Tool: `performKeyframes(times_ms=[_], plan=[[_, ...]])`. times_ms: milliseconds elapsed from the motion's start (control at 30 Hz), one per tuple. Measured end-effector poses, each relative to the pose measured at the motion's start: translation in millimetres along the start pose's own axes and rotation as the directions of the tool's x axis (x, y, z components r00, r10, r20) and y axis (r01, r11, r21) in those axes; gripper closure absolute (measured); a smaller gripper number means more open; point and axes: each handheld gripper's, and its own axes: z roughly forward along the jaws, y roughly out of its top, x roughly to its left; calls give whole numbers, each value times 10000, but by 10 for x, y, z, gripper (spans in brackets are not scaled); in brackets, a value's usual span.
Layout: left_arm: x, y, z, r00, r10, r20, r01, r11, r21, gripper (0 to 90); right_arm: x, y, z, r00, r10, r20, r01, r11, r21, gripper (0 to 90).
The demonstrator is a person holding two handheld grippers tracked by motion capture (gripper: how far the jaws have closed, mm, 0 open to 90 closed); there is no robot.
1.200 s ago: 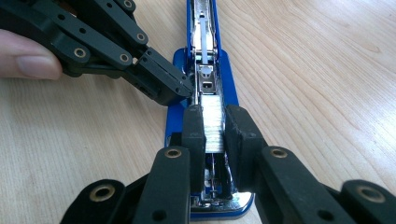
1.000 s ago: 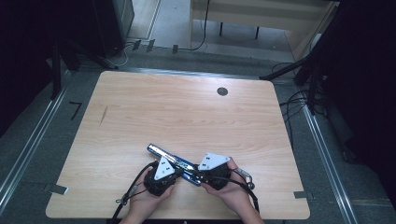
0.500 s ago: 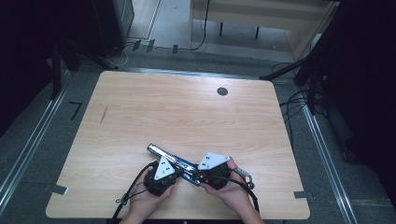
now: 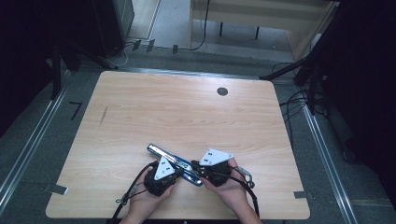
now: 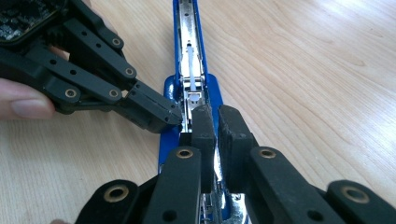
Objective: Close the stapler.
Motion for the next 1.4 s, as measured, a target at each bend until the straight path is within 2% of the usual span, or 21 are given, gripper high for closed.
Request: performKeyframes(times_ms=[167,300,467,700,800,867,1000,1167,1233,1400], plan=[[2,0,0,10000,10,8,-10,10000,2,900,10,-22,16,9997,-156,-191,163,9992,378,863],[1,0,0,10000,12,-6,-12,10000,0,900,9,-57,44,9996,-291,-68,295,9975,642,865],[1,0,0,10000,19,-3,-19,10000,-3,900,-4,-64,43,9995,-296,108,289,9977,608,875],[0,0,0,10000,4,-1,-4,10000,-4,900,-5,-72,42,9994,-327,126,319,9978,586,886],[-2,0,1,10000,8,-10,-8,10000,-4,900,-5,-82,57,9975,-509,498,472,9962,727,896],[-1,0,0,10000,10,-6,-10,10000,-2,900,-21,-90,55,9976,-445,534,404,9962,772,885],[1,0,0,10000,-7,13,7,10000,-5,900,-29,-93,21,9991,-218,376,201,9988,448,874],[-3,-3,-7,10000,32,-31,-32,10000,8,900,5,-56,-10,9985,-326,433,323,9995,71,900],[7,-5,-14,10000,-33,-2,33,10000,29,900,10,-52,-9,9986,-346,404,345,9994,28,900],[89,-4,-65,9977,-665,110,668,9974,-262,900,18,-55,7,9985,-436,337,434,9990,54,900]])
